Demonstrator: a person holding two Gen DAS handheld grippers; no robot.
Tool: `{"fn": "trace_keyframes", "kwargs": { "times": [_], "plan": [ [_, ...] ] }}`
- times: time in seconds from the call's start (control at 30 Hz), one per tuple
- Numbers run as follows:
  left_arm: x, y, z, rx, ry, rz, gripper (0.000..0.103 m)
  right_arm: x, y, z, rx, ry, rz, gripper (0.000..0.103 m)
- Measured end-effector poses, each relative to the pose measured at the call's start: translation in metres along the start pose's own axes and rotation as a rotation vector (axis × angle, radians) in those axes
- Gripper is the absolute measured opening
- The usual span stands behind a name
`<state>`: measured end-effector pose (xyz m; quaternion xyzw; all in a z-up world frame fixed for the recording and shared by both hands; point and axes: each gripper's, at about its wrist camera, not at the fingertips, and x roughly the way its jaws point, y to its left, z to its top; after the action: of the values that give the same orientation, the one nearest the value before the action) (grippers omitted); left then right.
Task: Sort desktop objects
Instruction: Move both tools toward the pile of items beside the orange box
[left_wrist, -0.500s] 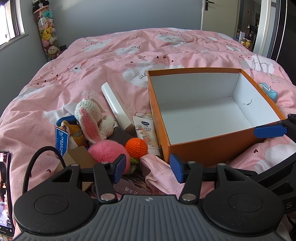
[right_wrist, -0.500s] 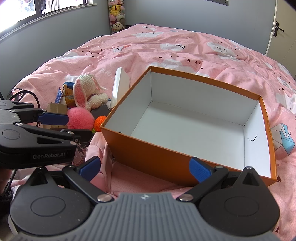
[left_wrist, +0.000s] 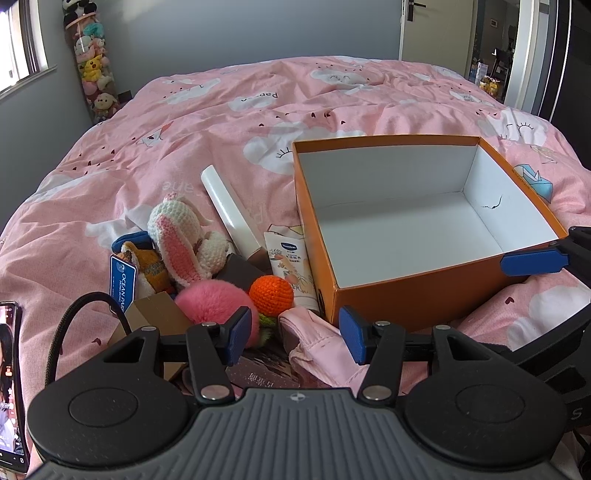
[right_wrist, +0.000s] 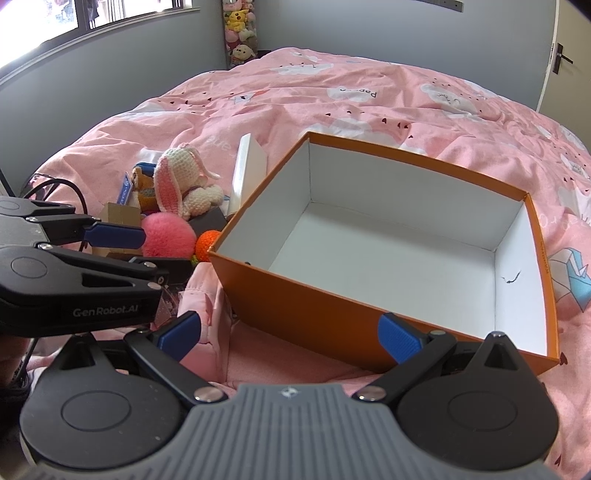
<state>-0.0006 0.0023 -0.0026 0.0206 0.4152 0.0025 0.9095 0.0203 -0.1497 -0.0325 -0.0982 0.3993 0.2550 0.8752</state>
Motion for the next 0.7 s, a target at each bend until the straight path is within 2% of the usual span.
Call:
{"fn": "trace_keyframes", "kwargs": {
  "times": [0.27, 0.47, 0.53, 0.57, 0.6, 0.7],
  "plan": [
    [-0.004, 0.014, 0.006, -0.006, -0.021, 0.008, 0.062, -0.008, -0.003, 0.011, -0.050, -0.047, 0.010, 0.102],
    [-0.013, 0.040, 0.017, -0.035, -0.015, 0.016, 0.062, -0.009, -0.007, 0.025, -0.095, -0.087, -0.015, 0.101],
    [-0.013, 0.048, 0.019, -0.043, 0.008, 0.003, 0.062, -0.009, -0.009, 0.029, -0.081, -0.087, 0.017, 0.089],
    [-0.013, 0.052, 0.020, -0.046, 0.021, -0.005, 0.062, -0.007, -0.009, 0.031, -0.067, -0.077, 0.050, 0.076],
    [-0.013, 0.055, 0.020, -0.047, 0.033, -0.011, 0.062, -0.006, -0.009, 0.032, -0.051, -0.062, 0.091, 0.068],
    [-0.012, 0.059, 0.018, -0.031, 0.077, -0.030, 0.062, 0.004, -0.001, 0.032, -0.048, -0.012, 0.186, 0.064]
  ]
}}
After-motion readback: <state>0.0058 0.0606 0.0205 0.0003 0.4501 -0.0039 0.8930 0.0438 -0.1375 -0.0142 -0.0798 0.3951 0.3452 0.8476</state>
